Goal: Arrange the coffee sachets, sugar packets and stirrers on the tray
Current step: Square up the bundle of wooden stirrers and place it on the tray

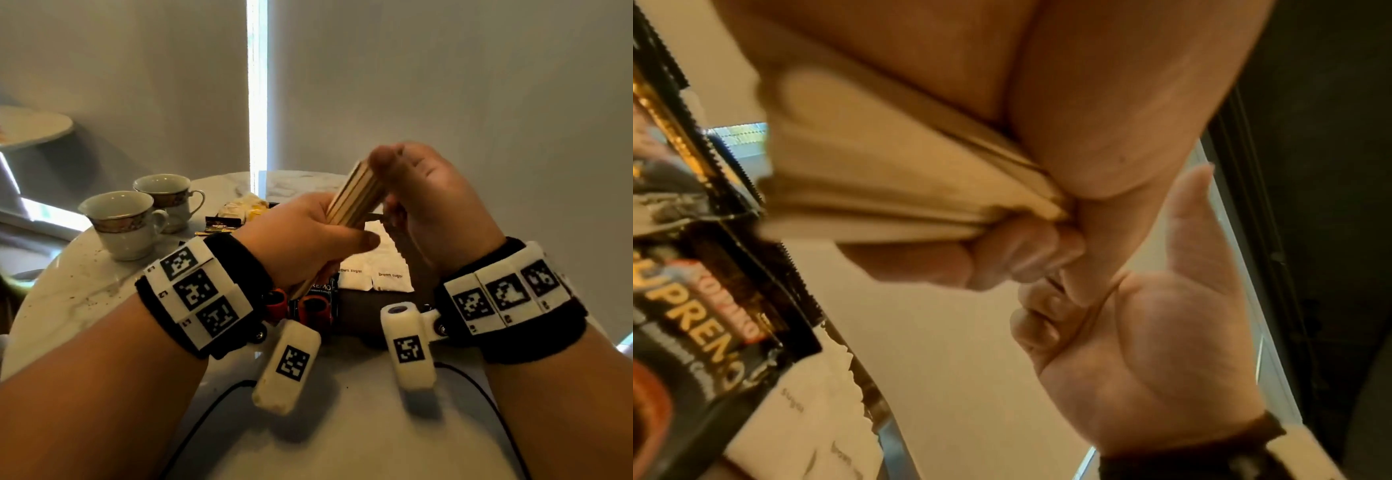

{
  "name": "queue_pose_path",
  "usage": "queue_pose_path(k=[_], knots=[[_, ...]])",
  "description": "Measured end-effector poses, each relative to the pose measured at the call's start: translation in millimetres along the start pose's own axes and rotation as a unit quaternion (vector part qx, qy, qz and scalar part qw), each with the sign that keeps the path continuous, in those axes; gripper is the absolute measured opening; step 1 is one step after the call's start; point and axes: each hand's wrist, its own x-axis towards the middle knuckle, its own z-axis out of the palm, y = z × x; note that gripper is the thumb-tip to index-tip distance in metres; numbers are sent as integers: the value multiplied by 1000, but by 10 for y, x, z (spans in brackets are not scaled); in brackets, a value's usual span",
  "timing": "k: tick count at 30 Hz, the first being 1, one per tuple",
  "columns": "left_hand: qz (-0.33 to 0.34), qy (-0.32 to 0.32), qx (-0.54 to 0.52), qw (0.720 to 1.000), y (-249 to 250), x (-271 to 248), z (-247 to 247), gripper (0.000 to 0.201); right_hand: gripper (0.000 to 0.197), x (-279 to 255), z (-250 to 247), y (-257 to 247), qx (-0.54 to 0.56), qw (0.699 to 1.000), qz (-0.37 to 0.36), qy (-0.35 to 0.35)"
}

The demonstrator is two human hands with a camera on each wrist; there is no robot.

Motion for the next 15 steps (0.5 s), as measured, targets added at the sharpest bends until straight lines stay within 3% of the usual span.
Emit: queue_pose_path(k=[2, 5, 9, 13, 15], knots=[[-11, -13, 42, 999, 33, -21, 31, 14, 56, -51, 48, -19, -21, 999, -20, -22], [-16, -2, 67, 998, 65, -32, 74, 12, 29, -74, 140, -7, -89, 995, -48, 4], [-15, 14, 81, 996, 72, -15, 105, 19, 31, -38, 156, 33, -99, 993, -50, 46], [-10, 22, 92, 995, 66, -26, 99, 12, 33, -60, 190, 36, -107, 992, -56, 35], [-16, 17, 97, 995, 69, -43, 99, 16, 61, -47, 146, 8, -109, 992, -50, 42]])
